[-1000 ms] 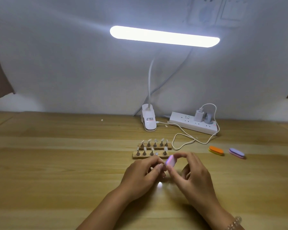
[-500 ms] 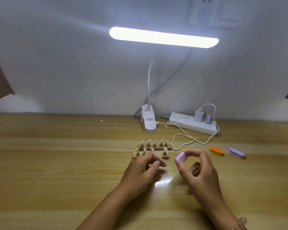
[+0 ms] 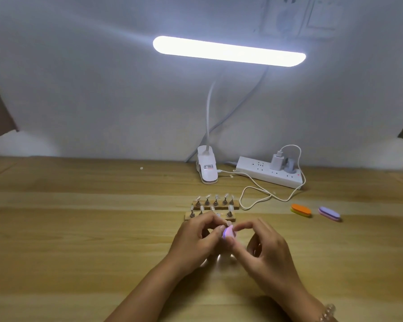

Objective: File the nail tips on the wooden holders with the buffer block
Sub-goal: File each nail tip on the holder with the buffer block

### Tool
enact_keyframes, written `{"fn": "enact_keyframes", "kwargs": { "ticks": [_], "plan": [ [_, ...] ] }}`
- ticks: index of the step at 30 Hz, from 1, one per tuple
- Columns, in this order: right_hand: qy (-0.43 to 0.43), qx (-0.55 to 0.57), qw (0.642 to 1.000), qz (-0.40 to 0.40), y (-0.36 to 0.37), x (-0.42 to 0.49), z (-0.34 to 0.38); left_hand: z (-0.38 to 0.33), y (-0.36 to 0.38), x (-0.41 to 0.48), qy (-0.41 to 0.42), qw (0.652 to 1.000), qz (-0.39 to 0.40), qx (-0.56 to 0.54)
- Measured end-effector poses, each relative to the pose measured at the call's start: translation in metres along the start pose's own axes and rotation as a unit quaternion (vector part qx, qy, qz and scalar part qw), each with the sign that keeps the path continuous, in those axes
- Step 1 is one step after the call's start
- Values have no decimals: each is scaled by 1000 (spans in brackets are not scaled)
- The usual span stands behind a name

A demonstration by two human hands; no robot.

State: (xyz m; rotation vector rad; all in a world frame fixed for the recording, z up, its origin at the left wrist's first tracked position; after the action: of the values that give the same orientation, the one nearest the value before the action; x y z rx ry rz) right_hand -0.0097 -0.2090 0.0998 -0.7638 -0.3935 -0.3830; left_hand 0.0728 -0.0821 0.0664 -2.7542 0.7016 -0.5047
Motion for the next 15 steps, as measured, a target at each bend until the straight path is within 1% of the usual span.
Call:
{"fn": "enact_keyframes", "kwargs": {
  "ticks": [3, 6, 8, 11, 13, 15],
  "plan": [
    [-3, -15, 1000, 25, 5, -5, 1, 2, -1, -1, -3, 1000, -2, -9],
    [7, -28, 999, 38, 9, -5, -3, 2, 2, -1, 0, 1000, 7, 12],
    [19, -24, 999, 12, 5, -1, -7, 2, 2, -1, -2, 1000, 4, 1],
    [63, 15, 996, -58, -9, -1, -21, 3, 1, -1, -3, 1000, -2, 2],
    [44, 30, 997, -56, -11, -1, -15, 2, 4, -2, 5, 1000, 11, 23],
    [10, 26, 999, -25, -4, 0, -7, 1, 6, -1, 14, 999, 21, 31]
  ]
}}
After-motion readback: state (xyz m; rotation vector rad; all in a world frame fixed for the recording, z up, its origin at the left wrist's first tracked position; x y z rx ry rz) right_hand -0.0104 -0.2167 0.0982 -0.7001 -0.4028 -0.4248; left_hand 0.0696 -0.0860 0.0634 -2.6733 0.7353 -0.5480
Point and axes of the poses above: each hand's wrist, its own x-axis towards the middle knuckle, its own y-axis out of the palm, z = x × y, the point moved 8 cm from there along x, towards the middle knuckle, and after that the axes turned 2 degrees about y, right-handed, at the moved point
